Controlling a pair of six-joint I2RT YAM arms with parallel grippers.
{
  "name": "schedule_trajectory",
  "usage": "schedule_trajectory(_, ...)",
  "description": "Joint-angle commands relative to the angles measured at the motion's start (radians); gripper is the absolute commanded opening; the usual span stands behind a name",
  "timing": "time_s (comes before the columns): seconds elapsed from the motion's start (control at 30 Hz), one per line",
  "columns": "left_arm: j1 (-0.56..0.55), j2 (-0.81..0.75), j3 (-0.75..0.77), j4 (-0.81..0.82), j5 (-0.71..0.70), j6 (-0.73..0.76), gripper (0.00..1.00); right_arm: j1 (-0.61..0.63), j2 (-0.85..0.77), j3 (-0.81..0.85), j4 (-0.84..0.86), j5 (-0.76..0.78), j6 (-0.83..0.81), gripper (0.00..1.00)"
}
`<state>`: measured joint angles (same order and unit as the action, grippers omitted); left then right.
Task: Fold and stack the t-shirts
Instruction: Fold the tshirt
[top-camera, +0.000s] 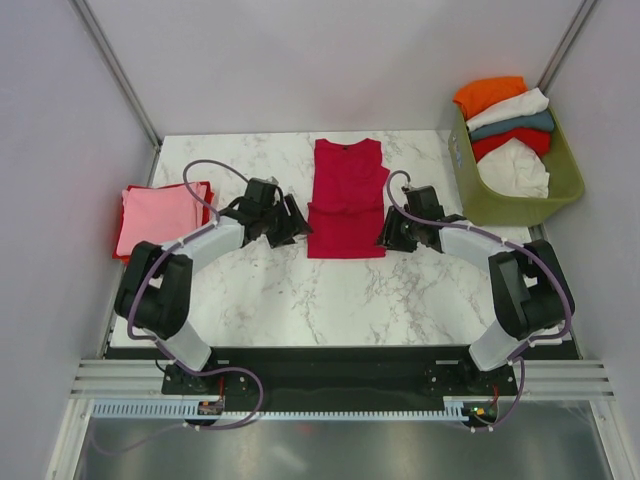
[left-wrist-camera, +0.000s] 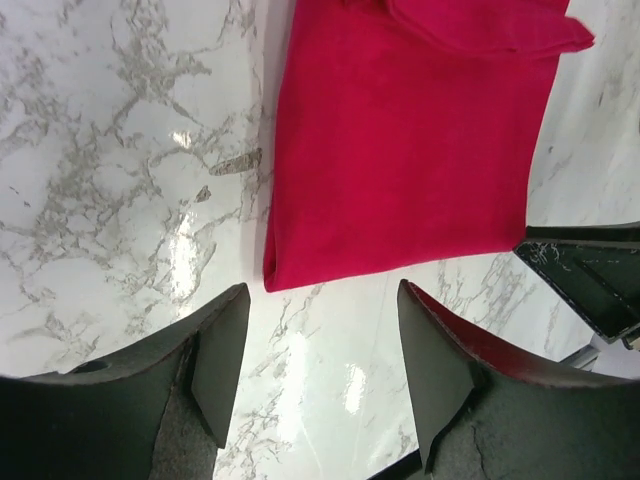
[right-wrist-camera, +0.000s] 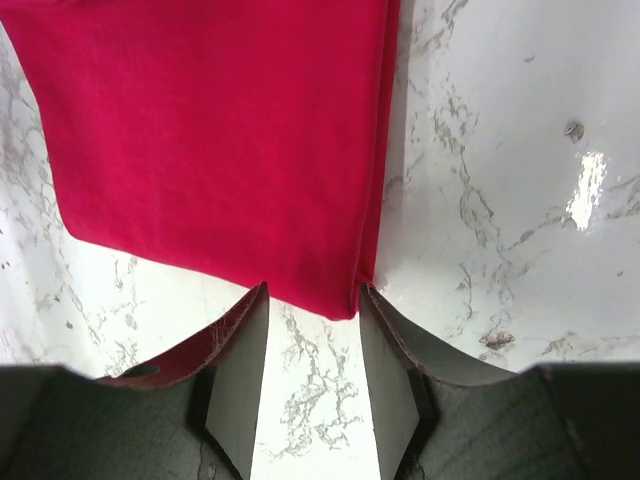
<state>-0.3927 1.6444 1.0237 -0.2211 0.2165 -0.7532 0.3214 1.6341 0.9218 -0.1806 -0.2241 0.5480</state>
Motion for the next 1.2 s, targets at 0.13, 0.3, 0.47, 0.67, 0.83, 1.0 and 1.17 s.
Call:
schedule_trajectory(0.13, -0.015, -0.002, -0.054, 0.098, 0.060, 0.018, 0.67, 0.002, 0.003, -0.023, 0.061, -0.024, -0.031, 0.47)
schedule_trajectory(0.3, -0.029, 0.028, -0.053, 0.101, 0.060, 0.017, 0.62, 0.002, 0.029, -0.034, 0.061, -0.017, -0.026, 0.28)
schedule_trajectory(0.47, -0.037, 0.040, -0.066, 0.101, 0.049, 0.018, 0.57, 0.004, 0.056, -0.058, 0.070, -0.009, -0.020, 0.15)
schedule_trajectory(0.67, -0.046, 0.042, -0.093, 0.100, 0.034, 0.020, 0.54, 0.002, 0.056, -0.077, 0.073, 0.003, -0.019, 0.14)
schedule_trajectory(0.83, -0.049, 0.067, -0.091, 0.089, 0.029, 0.020, 0.54, 0.002, 0.052, -0.087, 0.075, 0.008, -0.022, 0.19)
schedule_trajectory(1.0, -0.058, 0.086, -0.094, 0.078, 0.008, 0.018, 0.54, 0.005, 0.043, -0.097, 0.075, 0.020, -0.025, 0.24)
schedule_trajectory(1.17, -0.066, 0.133, -0.073, 0.078, 0.001, 0.012, 0.50, 0.005, 0.032, -0.103, 0.073, 0.034, -0.026, 0.27)
